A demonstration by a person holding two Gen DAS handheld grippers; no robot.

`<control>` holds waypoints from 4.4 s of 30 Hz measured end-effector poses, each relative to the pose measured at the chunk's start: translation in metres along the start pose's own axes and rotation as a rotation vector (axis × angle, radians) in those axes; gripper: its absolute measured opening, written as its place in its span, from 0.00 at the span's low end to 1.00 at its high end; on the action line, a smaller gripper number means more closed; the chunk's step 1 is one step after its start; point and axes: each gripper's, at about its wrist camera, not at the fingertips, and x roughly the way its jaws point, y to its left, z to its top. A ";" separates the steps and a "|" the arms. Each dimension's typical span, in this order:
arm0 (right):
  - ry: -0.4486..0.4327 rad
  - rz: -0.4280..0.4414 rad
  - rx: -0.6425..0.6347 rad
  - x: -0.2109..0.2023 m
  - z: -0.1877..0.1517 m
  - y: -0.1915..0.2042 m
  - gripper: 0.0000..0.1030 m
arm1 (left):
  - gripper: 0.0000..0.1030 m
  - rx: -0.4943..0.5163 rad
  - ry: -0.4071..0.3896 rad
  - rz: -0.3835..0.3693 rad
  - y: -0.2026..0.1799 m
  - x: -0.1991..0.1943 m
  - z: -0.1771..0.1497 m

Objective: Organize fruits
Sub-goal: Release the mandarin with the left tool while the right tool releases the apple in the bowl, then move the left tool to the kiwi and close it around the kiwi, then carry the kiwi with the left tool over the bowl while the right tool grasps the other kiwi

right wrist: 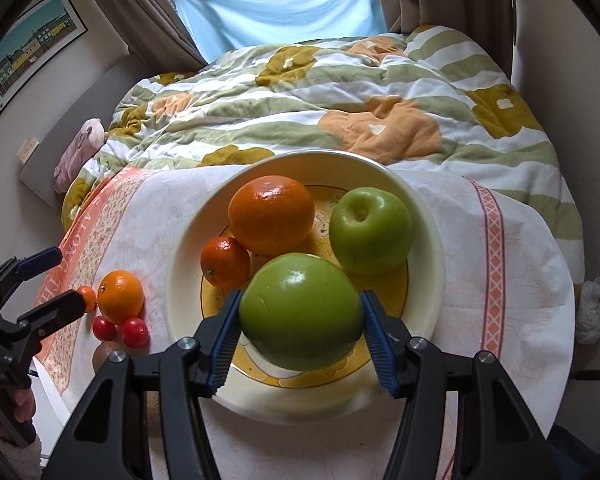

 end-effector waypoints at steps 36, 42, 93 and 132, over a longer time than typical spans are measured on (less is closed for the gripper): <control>-0.152 -0.026 -0.112 -0.103 -0.009 0.047 0.97 | 1.00 -0.002 -0.114 0.005 0.030 -0.104 -0.025; -0.169 -0.027 -0.112 -0.124 -0.028 0.072 0.97 | 1.00 0.063 -0.137 -0.022 0.036 -0.126 -0.042; 0.050 0.047 -0.288 -0.017 -0.106 0.117 0.97 | 0.66 0.574 0.129 -0.238 -0.006 0.020 -0.089; 0.018 0.064 -0.502 0.018 -0.105 0.147 0.81 | 0.65 0.451 0.167 -0.135 0.036 0.000 -0.109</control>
